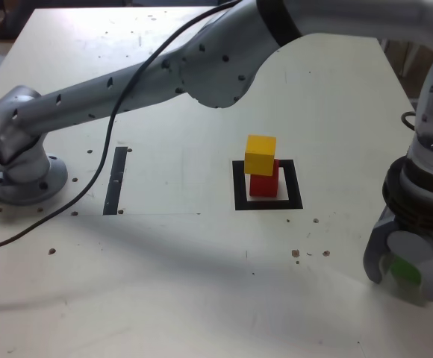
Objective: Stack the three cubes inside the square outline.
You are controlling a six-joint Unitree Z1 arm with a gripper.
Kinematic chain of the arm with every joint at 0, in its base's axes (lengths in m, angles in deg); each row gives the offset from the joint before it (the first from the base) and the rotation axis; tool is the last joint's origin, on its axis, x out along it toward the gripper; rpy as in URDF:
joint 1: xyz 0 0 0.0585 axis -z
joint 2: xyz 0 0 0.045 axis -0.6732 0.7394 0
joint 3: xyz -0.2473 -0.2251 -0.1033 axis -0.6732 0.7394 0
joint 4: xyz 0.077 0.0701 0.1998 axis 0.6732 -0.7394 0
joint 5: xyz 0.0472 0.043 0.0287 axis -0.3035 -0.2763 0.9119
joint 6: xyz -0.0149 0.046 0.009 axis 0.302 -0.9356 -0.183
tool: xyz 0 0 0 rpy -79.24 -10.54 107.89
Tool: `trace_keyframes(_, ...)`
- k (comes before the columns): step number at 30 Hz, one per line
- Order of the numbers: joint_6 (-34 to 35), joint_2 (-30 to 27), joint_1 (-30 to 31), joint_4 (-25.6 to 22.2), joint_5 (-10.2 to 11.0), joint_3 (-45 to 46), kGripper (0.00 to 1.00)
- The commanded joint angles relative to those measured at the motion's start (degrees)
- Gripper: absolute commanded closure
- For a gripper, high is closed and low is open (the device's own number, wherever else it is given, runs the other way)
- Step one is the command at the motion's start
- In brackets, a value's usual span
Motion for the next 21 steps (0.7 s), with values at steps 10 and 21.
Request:
trace_keyframes(10,-2.58,0.16,-1.66,-0.92,0.63,-0.20,0.62)
trace_keyframes(21,-2.35,-10.29,-0.23,-0.96,4.88,9.44,0.61)
